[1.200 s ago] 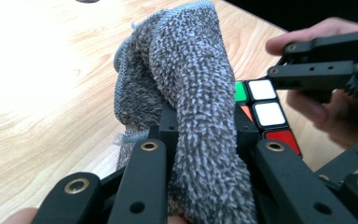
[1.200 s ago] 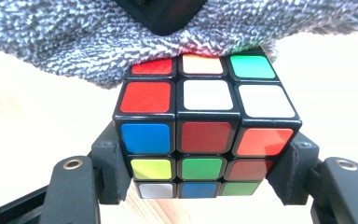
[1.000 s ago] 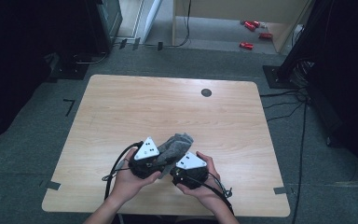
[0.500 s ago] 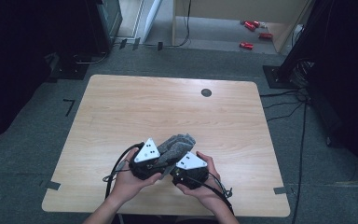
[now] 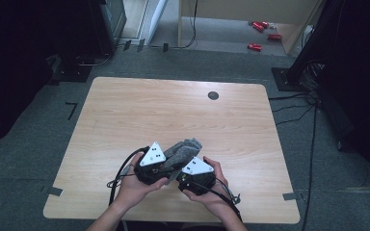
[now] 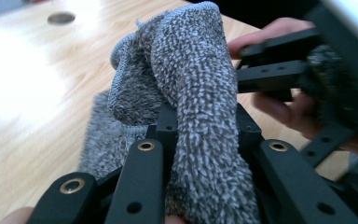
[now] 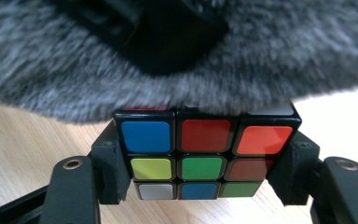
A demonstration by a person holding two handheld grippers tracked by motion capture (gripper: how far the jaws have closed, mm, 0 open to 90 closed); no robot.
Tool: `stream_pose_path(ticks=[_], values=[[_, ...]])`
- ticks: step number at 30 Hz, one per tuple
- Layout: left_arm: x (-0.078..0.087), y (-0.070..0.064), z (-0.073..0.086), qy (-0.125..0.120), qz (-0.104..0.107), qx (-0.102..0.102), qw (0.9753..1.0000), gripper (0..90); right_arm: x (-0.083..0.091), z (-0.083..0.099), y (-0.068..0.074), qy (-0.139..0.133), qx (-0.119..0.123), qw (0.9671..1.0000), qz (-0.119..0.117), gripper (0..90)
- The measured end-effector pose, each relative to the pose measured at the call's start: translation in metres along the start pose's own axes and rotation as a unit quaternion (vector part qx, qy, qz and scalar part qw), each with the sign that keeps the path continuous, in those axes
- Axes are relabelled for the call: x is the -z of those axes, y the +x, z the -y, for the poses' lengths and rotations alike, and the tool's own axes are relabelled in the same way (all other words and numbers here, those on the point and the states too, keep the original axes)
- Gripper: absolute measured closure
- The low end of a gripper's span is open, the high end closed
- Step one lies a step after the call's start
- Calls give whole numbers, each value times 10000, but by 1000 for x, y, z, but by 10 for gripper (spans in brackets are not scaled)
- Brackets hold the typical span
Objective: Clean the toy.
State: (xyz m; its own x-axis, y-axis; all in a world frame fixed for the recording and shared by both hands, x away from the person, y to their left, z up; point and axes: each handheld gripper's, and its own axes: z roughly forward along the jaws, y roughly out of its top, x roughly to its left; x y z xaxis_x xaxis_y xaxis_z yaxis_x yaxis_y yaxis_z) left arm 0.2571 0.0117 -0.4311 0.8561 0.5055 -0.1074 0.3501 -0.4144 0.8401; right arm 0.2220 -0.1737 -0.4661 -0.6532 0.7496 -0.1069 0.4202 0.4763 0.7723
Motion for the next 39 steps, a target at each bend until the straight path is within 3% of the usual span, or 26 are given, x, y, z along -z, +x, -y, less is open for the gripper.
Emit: stream_pose_path(ticks=[2,4,5,9,11,13,16,19,24,25,28,31,33,34,37,39], values=[[1,10,4,87,-249,154,9995,723,-1,1,1,51,24,10000,25,350],[5,17,7,45,-219,357,9991,723,-1,1,2,29,40,10000,-22,349],[7,17,6,-19,-168,358,9992,724,0,0,3,-12,36,10000,-39,349],[8,-2,-2,-140,104,-40,9998,720,1,-2,2,-116,3,9999,-109,349],[5,-10,-4,-102,59,-173,9998,709,2,-2,2,-108,14,9999,-94,349],[3,-4,-3,-91,71,-1,9999,703,2,-2,2,-66,45,10000,-32,350],[5,10,3,0,-243,253,9994,704,2,-1,3,-36,40,10000,-40,349],[9,17,5,-78,-164,437,9989,708,2,-2,4,-70,33,9999,-65,349],[8,-7,-3,-205,173,-29,9996,702,3,-3,3,-135,29,9999,-104,349],[6,-10,-4,-175,134,-68,9997,697,4,-2,2,-133,30,9999,-102,350],[4,-1,-1,-105,110,170,9997,700,3,-2,3,-57,26,10000,-30,349],[5,14,5,7,-223,385,9990,703,2,-2,4,-22,71,10000,-19,349],[8,20,7,-34,-78,657,9978,704,2,-2,5,-37,91,9999,-44,349],[9,19,6,-93,-17,691,9976,705,2,-2,5,-63,81,9999,-61,349],[7,3,0,-241,293,429,9984,699,3,-3,5,-105,42,9999,-93,349],[5,-3,-2,-270,464,362,9979,693,3,-3,4,-104,39,9999,-76,350]])
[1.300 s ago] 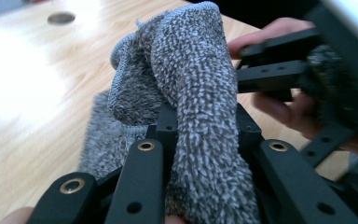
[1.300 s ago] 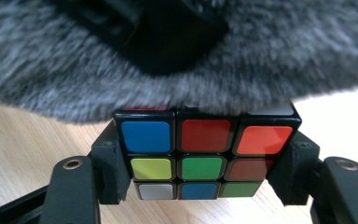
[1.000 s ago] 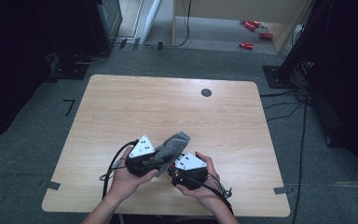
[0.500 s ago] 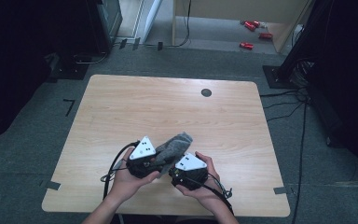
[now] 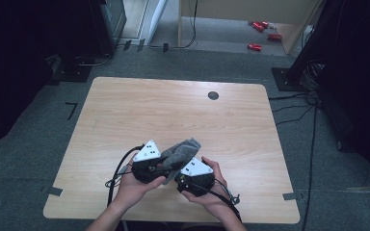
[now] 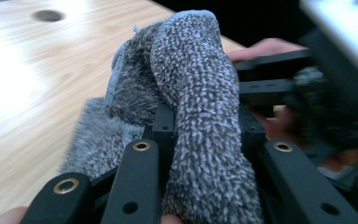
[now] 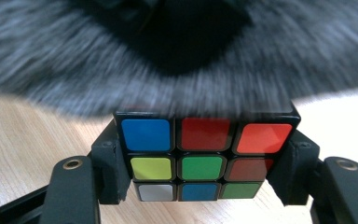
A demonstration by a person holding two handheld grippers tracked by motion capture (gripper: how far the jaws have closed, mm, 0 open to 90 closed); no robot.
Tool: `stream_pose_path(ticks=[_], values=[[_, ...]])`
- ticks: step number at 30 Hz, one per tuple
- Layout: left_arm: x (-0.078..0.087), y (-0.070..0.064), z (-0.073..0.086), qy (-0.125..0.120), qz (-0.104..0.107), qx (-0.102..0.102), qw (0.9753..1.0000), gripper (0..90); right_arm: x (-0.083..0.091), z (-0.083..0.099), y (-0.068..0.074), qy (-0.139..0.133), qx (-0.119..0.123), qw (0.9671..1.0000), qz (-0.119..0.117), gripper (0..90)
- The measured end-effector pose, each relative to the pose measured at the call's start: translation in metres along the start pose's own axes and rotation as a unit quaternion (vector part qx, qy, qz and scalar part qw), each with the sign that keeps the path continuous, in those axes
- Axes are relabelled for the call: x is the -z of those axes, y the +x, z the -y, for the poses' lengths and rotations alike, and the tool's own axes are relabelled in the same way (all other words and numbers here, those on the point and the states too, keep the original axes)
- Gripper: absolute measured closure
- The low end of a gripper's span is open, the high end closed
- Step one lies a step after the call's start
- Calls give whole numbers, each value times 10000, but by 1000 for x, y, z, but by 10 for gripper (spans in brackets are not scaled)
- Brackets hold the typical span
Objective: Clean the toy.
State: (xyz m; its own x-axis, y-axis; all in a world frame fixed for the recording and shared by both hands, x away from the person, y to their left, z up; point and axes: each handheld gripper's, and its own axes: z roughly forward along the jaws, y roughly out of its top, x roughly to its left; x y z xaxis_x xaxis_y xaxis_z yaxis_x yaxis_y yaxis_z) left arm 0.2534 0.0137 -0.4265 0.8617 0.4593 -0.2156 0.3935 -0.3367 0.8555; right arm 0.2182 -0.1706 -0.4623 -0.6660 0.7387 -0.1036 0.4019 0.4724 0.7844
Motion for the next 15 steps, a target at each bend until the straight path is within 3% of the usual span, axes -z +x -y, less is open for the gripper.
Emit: stream_pose_path(ticks=[3,6,9,12,15], values=[[0,5,1,50,-94,57,9999,699,1,0,0,32,10,10000,37,350],[2,16,4,128,-534,50,9985,706,1,-1,1,54,47,10000,68,349],[8,33,9,89,-607,369,9974,709,3,-1,1,-14,83,9999,58,349],[14,46,12,-46,-406,639,9971,711,8,-2,-2,-207,43,9998,0,349],[16,53,16,-333,156,875,9955,713,15,-4,-5,-477,18,9988,-88,349]])
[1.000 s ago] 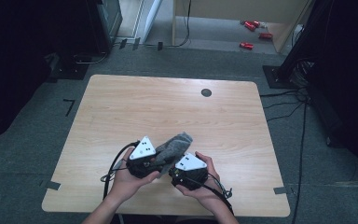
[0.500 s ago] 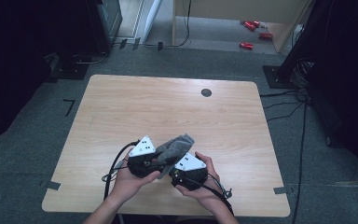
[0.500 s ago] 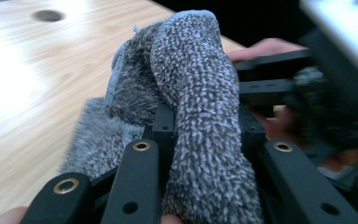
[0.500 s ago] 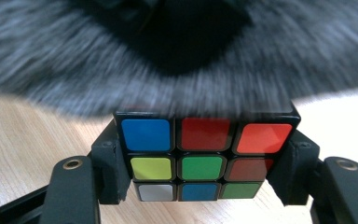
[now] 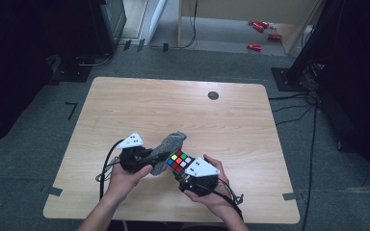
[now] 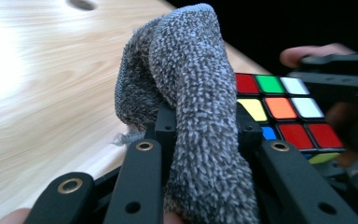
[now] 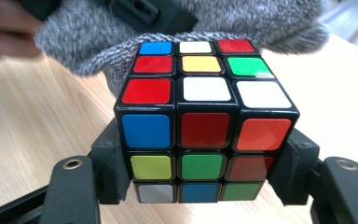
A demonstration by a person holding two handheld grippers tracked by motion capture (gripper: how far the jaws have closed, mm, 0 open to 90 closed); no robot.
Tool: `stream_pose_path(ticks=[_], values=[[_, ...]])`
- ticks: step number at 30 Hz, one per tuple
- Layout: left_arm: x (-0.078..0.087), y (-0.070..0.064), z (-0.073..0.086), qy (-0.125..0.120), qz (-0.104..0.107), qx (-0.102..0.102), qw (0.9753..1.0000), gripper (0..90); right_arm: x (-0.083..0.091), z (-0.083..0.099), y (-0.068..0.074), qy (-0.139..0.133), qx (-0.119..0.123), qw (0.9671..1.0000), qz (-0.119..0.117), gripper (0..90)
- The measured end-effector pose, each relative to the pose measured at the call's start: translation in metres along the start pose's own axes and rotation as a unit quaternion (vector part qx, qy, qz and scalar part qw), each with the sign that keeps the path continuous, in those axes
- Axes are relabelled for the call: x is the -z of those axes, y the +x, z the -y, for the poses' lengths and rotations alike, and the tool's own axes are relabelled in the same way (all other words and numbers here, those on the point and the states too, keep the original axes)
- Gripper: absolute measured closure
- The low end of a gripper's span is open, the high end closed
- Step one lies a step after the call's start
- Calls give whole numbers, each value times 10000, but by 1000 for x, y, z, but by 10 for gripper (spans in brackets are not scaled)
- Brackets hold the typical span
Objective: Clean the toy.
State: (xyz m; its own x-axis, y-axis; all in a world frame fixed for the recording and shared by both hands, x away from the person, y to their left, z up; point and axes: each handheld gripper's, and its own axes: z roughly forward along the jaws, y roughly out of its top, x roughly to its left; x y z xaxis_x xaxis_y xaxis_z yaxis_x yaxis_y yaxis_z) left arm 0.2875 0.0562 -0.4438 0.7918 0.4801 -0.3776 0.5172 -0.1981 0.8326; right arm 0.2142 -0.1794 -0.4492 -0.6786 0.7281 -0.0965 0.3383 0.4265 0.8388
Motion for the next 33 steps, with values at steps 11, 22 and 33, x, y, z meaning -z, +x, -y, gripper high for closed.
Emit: stream_pose_path(ticks=[11,22,33], values=[[-10,-4,5,270,216,-318,9989,722,21,-7,-7,-645,99,9978,-121,349],[3,1,0,129,839,-276,9960,720,19,-3,-9,-652,151,9974,-266,349],[14,1,-5,-193,1018,-284,9942,713,17,2,-17,-497,56,9983,-306,349]])
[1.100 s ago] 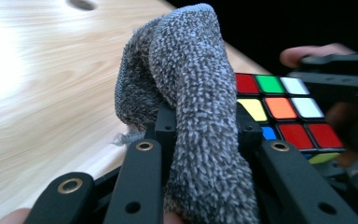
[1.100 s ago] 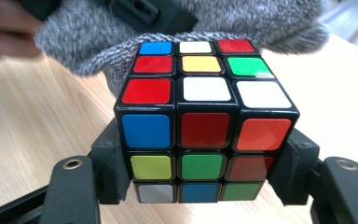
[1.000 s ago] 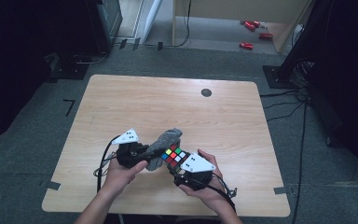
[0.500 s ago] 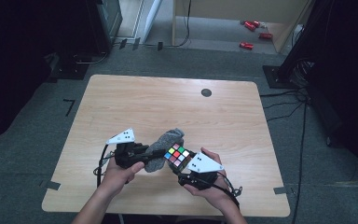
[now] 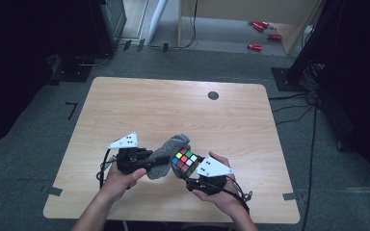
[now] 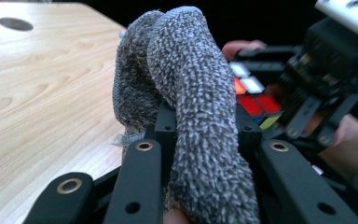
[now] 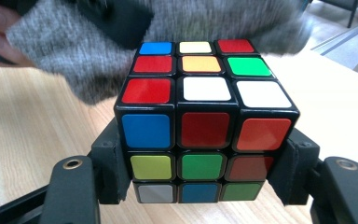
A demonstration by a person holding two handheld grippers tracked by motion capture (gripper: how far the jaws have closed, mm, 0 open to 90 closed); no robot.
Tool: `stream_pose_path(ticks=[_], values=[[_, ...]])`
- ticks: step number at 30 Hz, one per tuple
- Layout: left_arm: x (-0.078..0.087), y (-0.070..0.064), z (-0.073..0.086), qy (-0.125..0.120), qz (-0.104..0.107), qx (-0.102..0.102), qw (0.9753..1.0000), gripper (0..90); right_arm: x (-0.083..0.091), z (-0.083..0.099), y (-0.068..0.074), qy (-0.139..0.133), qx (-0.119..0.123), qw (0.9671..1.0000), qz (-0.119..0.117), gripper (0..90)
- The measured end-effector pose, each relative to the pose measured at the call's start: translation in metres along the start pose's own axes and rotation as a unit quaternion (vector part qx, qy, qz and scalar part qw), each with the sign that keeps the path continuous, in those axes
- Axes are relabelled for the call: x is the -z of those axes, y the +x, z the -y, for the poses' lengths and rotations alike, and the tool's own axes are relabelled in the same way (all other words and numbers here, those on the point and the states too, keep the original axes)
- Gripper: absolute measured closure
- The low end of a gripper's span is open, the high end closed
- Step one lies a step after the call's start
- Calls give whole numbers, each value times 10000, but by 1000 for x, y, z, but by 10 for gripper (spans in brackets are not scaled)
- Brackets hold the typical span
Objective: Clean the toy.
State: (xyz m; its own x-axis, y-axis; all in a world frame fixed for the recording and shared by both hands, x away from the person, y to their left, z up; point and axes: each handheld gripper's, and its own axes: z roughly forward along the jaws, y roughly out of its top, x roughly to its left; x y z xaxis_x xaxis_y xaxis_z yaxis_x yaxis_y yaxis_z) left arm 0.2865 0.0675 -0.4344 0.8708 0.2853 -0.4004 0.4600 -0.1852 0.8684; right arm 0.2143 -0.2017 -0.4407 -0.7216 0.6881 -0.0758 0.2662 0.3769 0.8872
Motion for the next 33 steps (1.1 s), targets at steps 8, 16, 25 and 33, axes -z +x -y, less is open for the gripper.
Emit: stream_pose_path(ticks=[8,16,25,33], values=[[-12,-1,6,536,-123,-226,9982,701,7,-6,0,-243,-10,9997,-44,349],[4,0,-1,-127,147,7,9998,698,-1,1,1,78,16,9999,-95,349],[-8,3,5,438,328,-30,9985,688,7,-4,-4,-153,-68,9999,7,349],[2,0,1,-81,316,1,9995,685,6,-2,-7,-107,-148,9998,-80,349]])
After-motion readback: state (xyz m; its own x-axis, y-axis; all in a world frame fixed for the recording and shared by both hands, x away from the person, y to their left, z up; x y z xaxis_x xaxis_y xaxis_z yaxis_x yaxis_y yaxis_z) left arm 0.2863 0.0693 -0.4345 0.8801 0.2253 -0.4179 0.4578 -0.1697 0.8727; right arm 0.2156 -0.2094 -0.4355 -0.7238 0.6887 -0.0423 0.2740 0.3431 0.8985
